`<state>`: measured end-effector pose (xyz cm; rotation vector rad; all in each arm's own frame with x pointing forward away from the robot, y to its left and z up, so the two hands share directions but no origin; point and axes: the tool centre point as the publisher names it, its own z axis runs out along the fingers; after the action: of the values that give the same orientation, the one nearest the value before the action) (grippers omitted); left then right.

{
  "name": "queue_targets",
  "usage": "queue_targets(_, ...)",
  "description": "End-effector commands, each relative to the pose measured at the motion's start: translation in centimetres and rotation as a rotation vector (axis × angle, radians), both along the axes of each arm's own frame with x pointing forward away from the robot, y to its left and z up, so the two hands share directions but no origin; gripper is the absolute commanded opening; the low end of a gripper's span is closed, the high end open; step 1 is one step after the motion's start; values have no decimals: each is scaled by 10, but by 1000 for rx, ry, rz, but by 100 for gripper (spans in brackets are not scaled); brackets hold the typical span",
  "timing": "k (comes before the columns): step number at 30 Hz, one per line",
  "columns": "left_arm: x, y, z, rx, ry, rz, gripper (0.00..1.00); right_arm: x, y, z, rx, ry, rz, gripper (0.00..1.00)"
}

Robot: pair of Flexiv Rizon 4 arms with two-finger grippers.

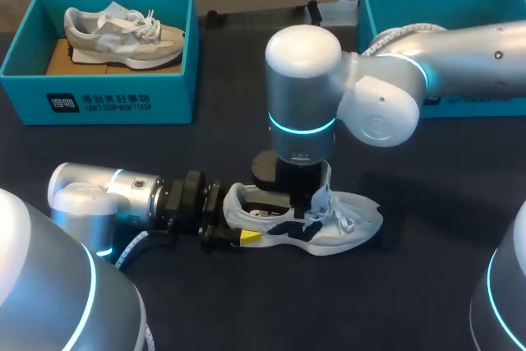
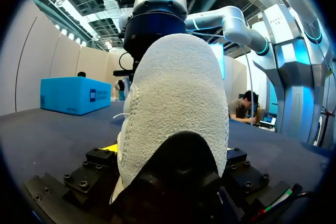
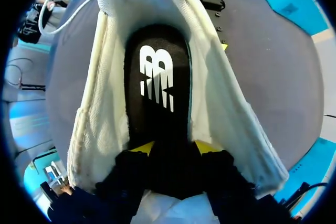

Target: Take the shoe out of the shoebox, open the shoe tongue, remove and reinsert the insole, then place the shoe into the shoebox

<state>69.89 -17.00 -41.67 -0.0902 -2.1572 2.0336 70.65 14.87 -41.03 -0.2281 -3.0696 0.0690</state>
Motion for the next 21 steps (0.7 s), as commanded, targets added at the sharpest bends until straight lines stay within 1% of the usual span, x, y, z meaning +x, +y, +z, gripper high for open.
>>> queue_targets(1,1,2,-9,-10,1,1,0,-3,10,-17,-18,40,7,47)
queue_targets(3,1,2,-9,-10,1,1,0,-4,10,-18,-16,43,8,47)
queue_targets(4,1,2,-9,-10,1,1,0,-9,11,-18,-20,72,10,46)
queue_targets(7,1,2,-9,-10,1,1,0,-16,11,-20,-24,116,15,44)
queue_targets(10,1,2,-9,-10,1,1,0,-24,10,-23,-19,158,14,40)
queue_targets(12,1,2,-9,-10,1,1,0,-29,9,-25,-12,172,16,35)
queue_targets(13,1,2,-9,-10,1,1,0,-31,8,-26,-16,181,9,30)
queue_targets(16,1,2,-9,-10,1,1,0,-35,5,-25,-7,185,7,4)
queue_targets(17,1,2,-9,-10,1,1,0,-36,4,-24,-5,185,2,0)
queue_targets(20,1,2,-9,-10,1,1,0,-38,0,-17,23,163,-12,0)
queue_targets(21,1,2,-9,-10,1,1,0,-38,-1,-12,46,144,-15,0)
